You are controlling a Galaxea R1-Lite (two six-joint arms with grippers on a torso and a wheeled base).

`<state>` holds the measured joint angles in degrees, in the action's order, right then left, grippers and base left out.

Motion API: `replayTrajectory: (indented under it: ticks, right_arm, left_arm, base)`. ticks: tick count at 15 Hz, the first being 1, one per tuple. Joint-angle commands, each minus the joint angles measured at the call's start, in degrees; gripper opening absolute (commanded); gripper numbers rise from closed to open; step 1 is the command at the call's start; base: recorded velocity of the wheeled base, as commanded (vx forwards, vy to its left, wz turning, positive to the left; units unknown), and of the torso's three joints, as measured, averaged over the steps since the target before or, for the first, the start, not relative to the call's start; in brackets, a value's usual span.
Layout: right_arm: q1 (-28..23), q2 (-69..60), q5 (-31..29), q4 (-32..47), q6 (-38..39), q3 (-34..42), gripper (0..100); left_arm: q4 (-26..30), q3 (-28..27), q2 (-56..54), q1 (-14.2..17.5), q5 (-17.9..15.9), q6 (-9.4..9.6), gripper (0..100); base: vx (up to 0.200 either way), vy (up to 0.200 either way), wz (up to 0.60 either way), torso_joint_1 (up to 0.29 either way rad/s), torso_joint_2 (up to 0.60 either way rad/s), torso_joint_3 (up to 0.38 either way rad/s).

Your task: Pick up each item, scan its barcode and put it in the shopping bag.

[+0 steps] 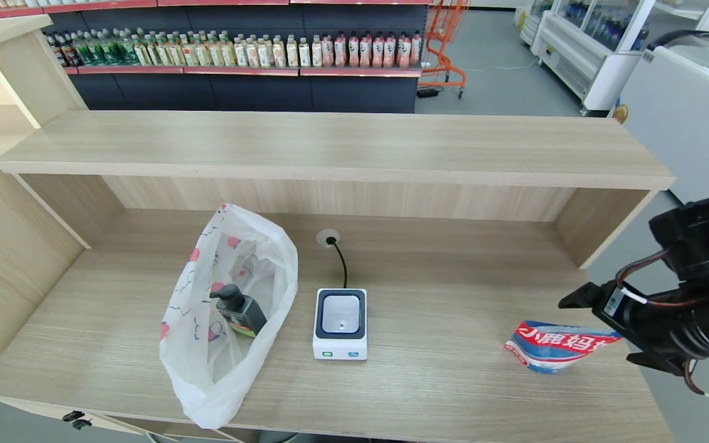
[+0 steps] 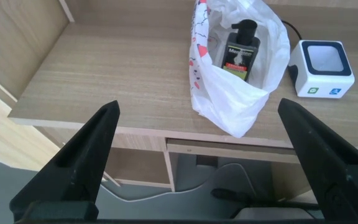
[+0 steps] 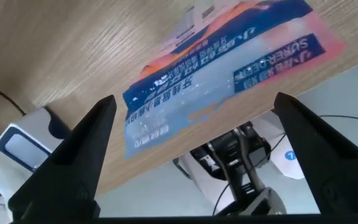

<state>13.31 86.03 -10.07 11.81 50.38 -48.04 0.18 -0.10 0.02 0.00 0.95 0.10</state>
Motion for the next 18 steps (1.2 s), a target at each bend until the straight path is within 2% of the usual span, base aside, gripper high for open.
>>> replayTrajectory:
  ticks: [1,5,9,13,14,18]
  right_arm:
    - [1.81,7.49,-0.65,-4.34,-0.02,0.41,100]
    - [3.91,18.03,-3.11,-10.32,-0.81,-0.38,100]
    - [4.44,24.1,-4.43,-20.69,-2.75,-0.65,100]
    - [4.18,25.42,-6.28,-23.85,-6.26,-0.65,100]
    - [4.0,25.5,-6.45,-23.94,-6.61,-0.56,0]
    - [3.74,22.96,-6.54,-23.94,-9.08,-0.65,0]
  left_arm:
    - [-0.01,0.01,-0.02,0.0,0.02,-0.01,100]
    - [-0.01,0.01,-0.02,0.0,0.02,-0.01,100]
    - [-0.01,0.01,-0.02,0.0,0.02,-0.01,100]
    - [-0.01,0.01,-0.02,0.0,0.02,-0.01,100]
    - [-0.01,0.01,-0.02,0.0,0.02,-0.01,100]
    - [-0.01,0.1,-0.02,0.0,0.02,-0.01,100]
  base:
    - [0.0,0.0,0.0,0.0,0.0,0.0]
    - [0.0,0.0,0.0,0.0,0.0,0.0]
    - [0.0,0.0,0.0,0.0,0.0,0.0]
    - [0.0,0.0,0.0,0.0,0.0,0.0]
    - [0.0,0.0,0.0,0.0,0.0,0.0]
    - [0.0,0.0,0.0,0.0,0.0,0.0]
